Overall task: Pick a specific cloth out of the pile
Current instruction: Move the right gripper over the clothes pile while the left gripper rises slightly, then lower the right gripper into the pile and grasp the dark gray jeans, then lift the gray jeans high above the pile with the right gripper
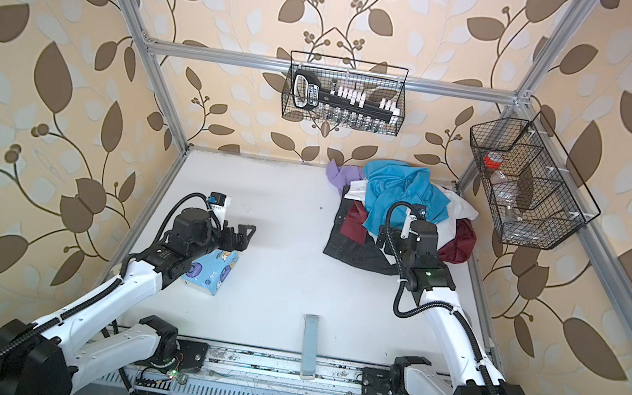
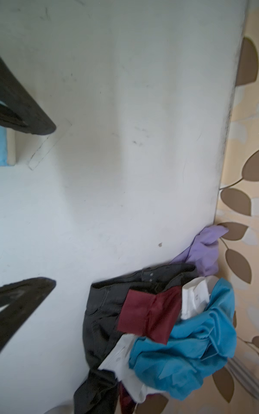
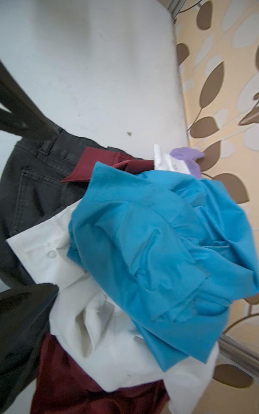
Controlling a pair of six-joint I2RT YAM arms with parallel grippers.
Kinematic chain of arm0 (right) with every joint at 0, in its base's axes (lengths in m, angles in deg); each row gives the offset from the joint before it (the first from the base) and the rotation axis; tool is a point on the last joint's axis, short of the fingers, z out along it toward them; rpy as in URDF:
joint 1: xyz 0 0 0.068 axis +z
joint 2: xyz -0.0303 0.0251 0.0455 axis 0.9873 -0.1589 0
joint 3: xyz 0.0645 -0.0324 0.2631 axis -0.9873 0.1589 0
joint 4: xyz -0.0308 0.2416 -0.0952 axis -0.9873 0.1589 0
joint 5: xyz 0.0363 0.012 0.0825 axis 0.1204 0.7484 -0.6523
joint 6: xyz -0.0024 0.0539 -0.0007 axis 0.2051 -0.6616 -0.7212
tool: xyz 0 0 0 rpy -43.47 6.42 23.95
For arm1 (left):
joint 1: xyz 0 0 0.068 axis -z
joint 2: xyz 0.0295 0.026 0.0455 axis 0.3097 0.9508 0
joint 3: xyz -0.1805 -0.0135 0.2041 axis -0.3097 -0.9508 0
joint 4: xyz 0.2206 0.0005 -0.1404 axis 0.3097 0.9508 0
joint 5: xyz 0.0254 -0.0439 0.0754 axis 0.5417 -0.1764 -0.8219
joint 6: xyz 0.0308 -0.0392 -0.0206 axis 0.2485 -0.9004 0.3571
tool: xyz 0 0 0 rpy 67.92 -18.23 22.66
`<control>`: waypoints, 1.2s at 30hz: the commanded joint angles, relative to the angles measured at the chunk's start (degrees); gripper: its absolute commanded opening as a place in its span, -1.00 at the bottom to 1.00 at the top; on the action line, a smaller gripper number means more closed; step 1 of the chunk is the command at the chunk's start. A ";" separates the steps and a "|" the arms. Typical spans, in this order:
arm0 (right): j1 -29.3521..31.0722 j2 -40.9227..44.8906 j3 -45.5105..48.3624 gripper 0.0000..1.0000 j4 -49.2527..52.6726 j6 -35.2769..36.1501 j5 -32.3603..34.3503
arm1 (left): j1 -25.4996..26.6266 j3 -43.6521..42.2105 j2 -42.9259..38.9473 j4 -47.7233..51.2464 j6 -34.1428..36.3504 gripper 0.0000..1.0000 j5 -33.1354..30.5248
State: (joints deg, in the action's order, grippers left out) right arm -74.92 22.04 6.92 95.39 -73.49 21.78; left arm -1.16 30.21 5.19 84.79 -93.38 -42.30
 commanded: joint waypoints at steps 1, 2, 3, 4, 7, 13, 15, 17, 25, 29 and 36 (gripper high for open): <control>0.18 -2.91 -1.22 0.98 8.70 -0.66 1.10 | 0.56 3.10 -0.66 1.21 -0.12 0.98 7.21; 0.09 -4.15 -1.51 0.95 9.18 -0.55 1.47 | 0.68 3.12 -0.63 1.21 0.01 0.98 7.70; 0.08 -5.40 -1.86 0.91 9.51 -0.49 1.55 | 0.78 3.14 -0.68 1.12 0.12 0.98 7.90; 0.06 -7.00 -2.41 0.84 9.97 -0.14 0.96 | 0.87 3.12 -0.70 0.96 0.07 0.98 8.21; 0.17 -10.89 -3.60 0.70 10.24 0.32 -3.41 | 1.00 3.09 -0.78 0.29 0.22 0.98 9.54; 0.14 -17.08 -4.90 0.55 9.49 -0.30 -3.81 | 1.13 3.30 -0.87 0.22 0.69 0.98 10.48; 0.34 -18.40 -5.20 0.54 8.95 -0.71 -6.46 | 1.13 3.31 -0.80 0.00 0.85 0.98 10.69; 1.22 -20.05 -5.51 0.52 8.69 -1.34 -7.24 | 1.13 3.48 -0.71 0.06 1.05 0.98 10.80; 7.02 -28.21 -6.76 0.46 9.26 -3.30 -5.88 | 1.22 3.44 -0.02 -0.19 1.71 0.98 11.15; 6.99 -32.56 -8.30 0.48 8.94 -4.59 -4.84 | 1.31 3.48 0.43 -0.20 2.05 0.98 11.21; 7.05 -37.57 -10.63 0.41 9.51 -6.46 -1.95 | 1.39 3.61 0.69 0.07 2.50 0.98 11.33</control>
State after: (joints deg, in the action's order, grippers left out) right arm -67.78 -11.86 -3.68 103.56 -78.37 18.24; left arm -0.35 31.10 5.91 85.75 -92.20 -33.08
